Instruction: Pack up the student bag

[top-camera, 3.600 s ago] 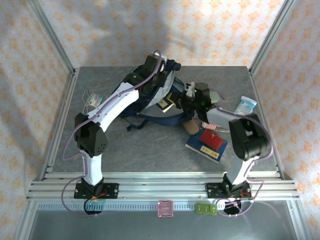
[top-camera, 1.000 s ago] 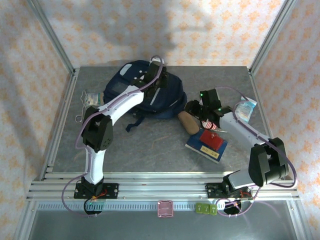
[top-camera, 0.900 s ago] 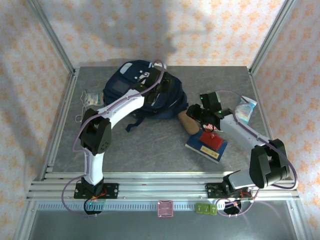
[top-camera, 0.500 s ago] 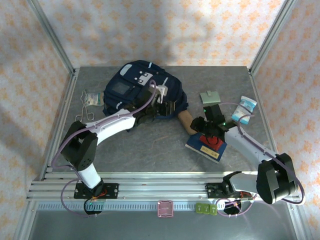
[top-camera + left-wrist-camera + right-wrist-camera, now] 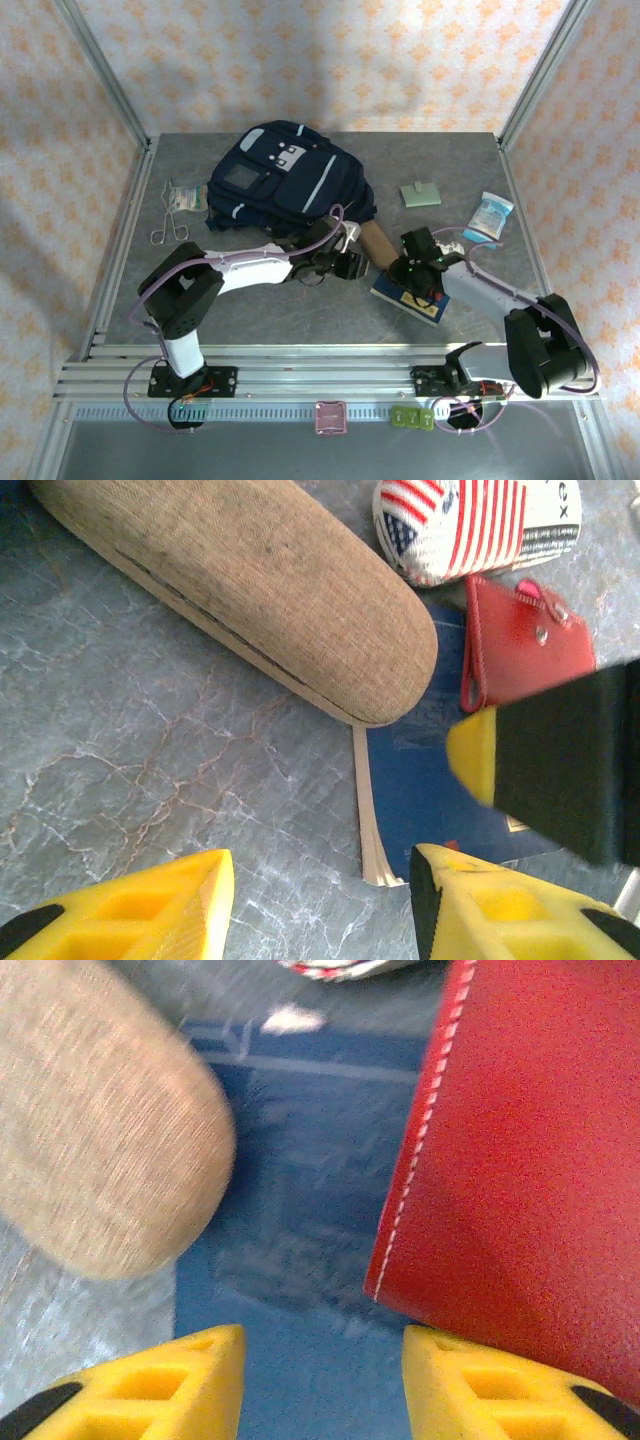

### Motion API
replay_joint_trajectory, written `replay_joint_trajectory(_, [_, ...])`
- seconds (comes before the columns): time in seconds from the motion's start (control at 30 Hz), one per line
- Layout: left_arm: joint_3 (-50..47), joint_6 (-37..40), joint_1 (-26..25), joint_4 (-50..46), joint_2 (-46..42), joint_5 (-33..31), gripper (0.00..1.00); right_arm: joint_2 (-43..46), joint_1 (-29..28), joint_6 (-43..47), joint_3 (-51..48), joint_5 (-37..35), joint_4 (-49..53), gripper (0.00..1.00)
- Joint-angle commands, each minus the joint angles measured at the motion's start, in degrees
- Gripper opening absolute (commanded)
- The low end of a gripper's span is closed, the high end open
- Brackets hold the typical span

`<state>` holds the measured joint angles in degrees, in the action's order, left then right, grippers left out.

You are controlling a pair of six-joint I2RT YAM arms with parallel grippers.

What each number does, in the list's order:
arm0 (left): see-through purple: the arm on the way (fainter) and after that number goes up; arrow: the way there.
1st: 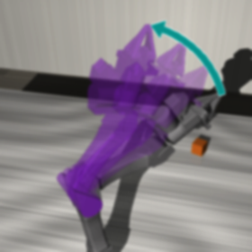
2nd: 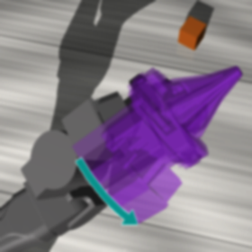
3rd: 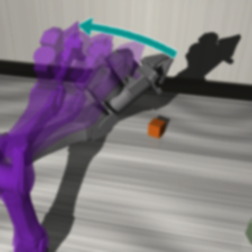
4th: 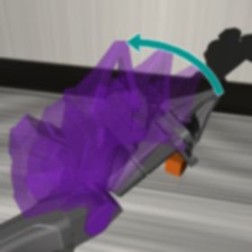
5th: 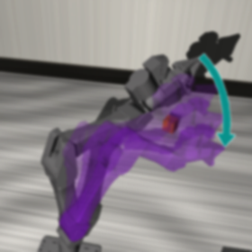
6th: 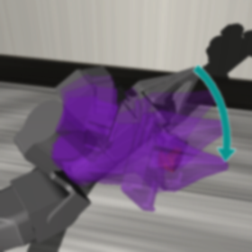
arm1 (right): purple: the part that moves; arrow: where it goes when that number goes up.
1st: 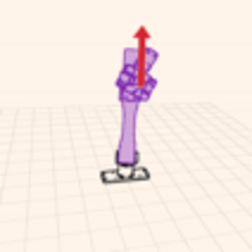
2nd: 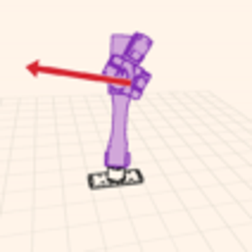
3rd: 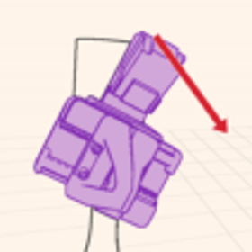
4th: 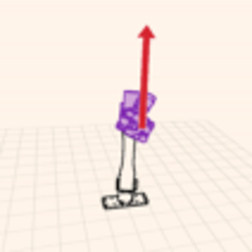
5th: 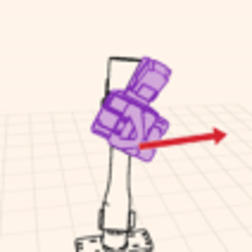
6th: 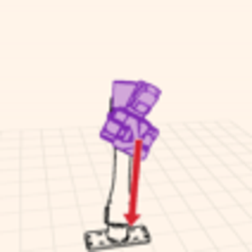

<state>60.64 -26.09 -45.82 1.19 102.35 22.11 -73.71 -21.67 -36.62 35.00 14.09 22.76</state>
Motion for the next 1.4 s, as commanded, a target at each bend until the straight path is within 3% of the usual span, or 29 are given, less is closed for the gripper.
replay_joint_trajectory(0.0, [0.15, 0.33, -1.02, 0.82, 1.16, 0.62, 0.51, 0.12, 2.55, -1.56, 1.55, -9.56, 1.04, 0.47])
replay_joint_trajectory(0.27, [0.0, 1.38, -2.75, -0.33, 3.21, 1.62, 0.51, -4.62, 5.96, -0.75, 4.0, -12.77, -1.08, 0.52])
replay_joint_trajectory(0.53, [0.82, 1.54, -3.65, 0.53, 5.33, 4.9, 0.53, -3.88, 6.28, -1.0, 3.75, -16.0, 1.29, 0.72])
replay_joint_trajectory(0.67, [3.62, 3.77, -5.14, -3.43, 6.64, 3.15, 0.53, -2.76, 6.46, -0.47, 3.29, -12.91, 0.86, 0.71])
replay_joint_trajectory(0.8, [2.8, 2.4, -5.17, -3.5, 7.49, -0.49, 0.51, -3.68, 6.0, -1.91, 0.18, -4.81, -3.41, 0.66])
replay_joint_trajectory(1.07, [-3.72, -2.26, -3.14, -2.33, 0.03, -6.04, 0.51, -8.22, -2.75, -10.02, -2.63, 5.98, -14.46, 0.61])
replay_joint_trajectory(1.37, [-10.25, -5.92, -0.5, -2.04, -4.7, -9.83, 0.52, -15.05, -6.18, -8.19, 5.37, 9.52, -20.18, 0.61])
